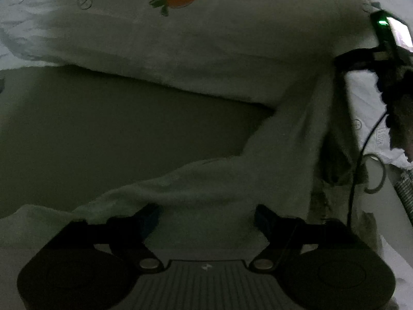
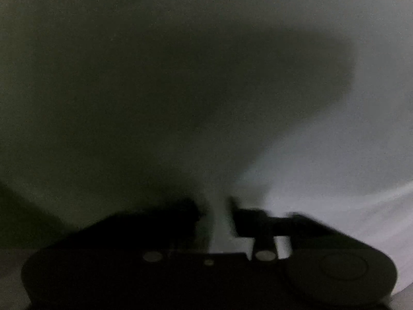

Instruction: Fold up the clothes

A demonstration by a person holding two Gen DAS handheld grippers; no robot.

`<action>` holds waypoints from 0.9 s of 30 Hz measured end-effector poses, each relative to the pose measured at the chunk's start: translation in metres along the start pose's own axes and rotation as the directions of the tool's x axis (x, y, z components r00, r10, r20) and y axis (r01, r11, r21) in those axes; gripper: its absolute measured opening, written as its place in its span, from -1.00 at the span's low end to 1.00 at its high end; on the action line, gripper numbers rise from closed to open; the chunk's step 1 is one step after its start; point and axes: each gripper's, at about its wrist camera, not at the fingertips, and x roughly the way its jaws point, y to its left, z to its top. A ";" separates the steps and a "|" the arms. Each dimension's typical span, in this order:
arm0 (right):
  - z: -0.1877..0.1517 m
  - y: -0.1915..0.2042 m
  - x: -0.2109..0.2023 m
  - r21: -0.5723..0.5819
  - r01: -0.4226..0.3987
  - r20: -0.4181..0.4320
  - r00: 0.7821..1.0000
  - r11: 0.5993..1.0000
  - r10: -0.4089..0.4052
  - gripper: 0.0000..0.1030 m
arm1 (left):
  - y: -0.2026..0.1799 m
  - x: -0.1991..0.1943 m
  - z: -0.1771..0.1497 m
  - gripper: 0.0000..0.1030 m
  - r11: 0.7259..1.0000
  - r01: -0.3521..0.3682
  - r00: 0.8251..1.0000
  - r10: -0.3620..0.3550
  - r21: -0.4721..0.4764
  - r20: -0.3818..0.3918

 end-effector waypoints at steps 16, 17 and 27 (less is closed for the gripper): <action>-0.151 -0.064 -0.082 0.574 -0.209 -0.127 0.933 0.792 0.338 0.41 | -0.029 0.022 -0.019 1.00 0.983 -0.136 0.983 0.118 0.125 0.140; -0.158 -0.061 -0.081 0.594 -0.194 -0.154 0.925 0.781 0.347 0.36 | -0.030 0.023 -0.018 1.00 0.982 -0.142 0.982 0.124 0.128 0.139; -0.162 -0.025 -0.171 0.483 -0.120 0.019 0.992 0.867 0.127 -0.90 | -0.028 0.019 -0.018 1.00 0.976 -0.165 0.980 0.146 0.142 0.134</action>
